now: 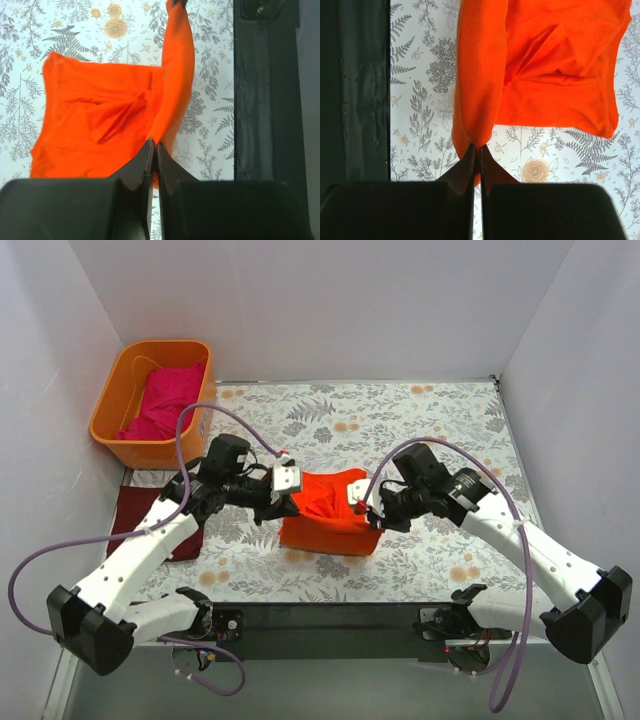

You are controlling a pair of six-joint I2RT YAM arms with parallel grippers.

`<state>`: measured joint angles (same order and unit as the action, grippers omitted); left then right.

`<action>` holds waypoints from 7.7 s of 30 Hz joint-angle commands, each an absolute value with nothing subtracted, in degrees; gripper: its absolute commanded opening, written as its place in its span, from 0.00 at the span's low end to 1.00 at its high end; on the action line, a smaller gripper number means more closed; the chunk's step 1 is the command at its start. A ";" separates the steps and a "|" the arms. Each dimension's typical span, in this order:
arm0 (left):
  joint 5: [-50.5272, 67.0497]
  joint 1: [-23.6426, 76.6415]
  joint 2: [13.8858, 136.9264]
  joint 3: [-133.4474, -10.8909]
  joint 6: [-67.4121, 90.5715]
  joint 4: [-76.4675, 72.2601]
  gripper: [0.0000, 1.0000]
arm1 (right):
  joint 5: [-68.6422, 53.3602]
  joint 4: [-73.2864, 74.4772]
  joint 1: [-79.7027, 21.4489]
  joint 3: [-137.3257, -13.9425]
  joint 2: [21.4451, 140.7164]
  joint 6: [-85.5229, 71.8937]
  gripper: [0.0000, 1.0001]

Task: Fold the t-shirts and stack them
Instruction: Fold the tshirt, then neatly place the folded tshirt to the corner

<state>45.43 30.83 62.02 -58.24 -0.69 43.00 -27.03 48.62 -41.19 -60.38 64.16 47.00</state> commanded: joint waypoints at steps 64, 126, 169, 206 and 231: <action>44.21 10.72 111.28 -81.48 -0.79 26.19 0.00 | -38.93 52.21 -23.03 -117.43 128.50 48.08 0.02; 58.43 11.95 107.43 -69.36 29.27 37.97 0.48 | -57.03 35.24 -19.16 -83.13 117.43 14.41 0.73; 39.83 7.65 85.55 -64.17 70.30 11.06 0.50 | -28.68 29.45 -33.55 -89.49 107.94 27.95 0.57; 26.89 0.09 78.13 -59.77 65.65 39.64 0.53 | -8.27 18.19 -54.84 -88.77 115.49 26.54 0.50; 35.15 -0.79 81.65 -44.40 81.36 16.10 0.66 | -19.51 14.06 -53.70 -78.23 107.50 25.23 0.01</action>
